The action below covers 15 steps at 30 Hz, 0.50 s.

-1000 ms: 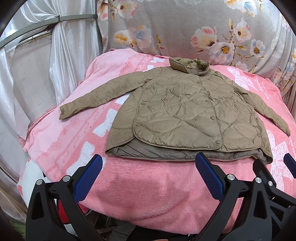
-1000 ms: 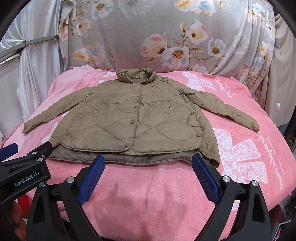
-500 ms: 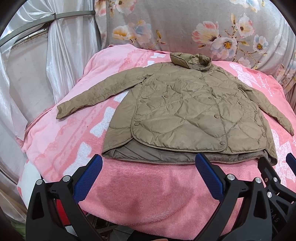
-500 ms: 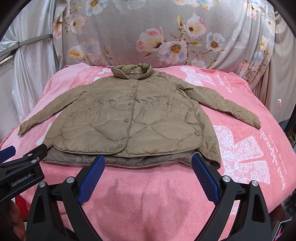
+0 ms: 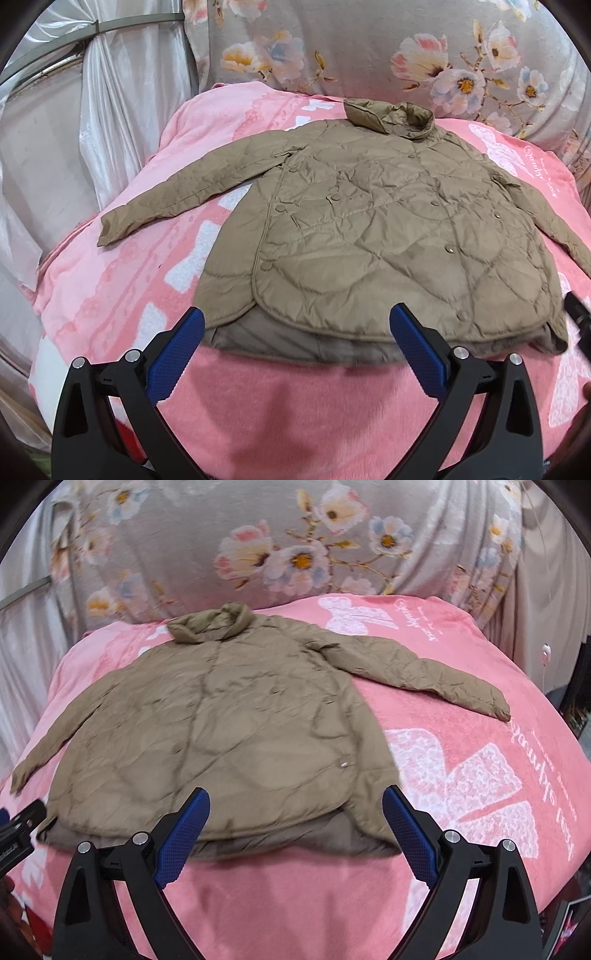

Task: Fold large clothes
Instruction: 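Reach the right tool to the jacket sleeve cuff and grasp it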

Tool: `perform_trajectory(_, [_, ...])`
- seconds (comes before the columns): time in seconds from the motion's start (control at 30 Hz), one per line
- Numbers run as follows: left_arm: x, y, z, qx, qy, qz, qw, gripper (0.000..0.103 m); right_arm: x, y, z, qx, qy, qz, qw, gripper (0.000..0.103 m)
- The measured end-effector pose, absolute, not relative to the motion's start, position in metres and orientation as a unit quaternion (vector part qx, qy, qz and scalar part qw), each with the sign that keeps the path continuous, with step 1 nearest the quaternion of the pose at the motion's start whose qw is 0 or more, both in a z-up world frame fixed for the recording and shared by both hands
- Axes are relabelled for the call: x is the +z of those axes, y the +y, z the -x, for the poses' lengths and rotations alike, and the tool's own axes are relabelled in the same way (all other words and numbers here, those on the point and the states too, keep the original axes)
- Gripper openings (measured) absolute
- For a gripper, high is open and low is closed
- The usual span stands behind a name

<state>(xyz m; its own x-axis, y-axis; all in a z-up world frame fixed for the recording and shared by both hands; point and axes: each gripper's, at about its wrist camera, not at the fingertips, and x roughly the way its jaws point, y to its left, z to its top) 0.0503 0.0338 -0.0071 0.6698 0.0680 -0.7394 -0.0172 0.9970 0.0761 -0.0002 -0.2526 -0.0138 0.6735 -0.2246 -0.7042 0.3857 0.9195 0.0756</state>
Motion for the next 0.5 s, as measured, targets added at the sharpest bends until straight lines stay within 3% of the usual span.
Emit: perform_trajectory(0.5, [-0.033,0.045,-0.15,0.058,0.429,0.018,0.901,0.098,-0.076,-0.467,-0.064,-0.289,0.362,-0.254,0.849,0.092])
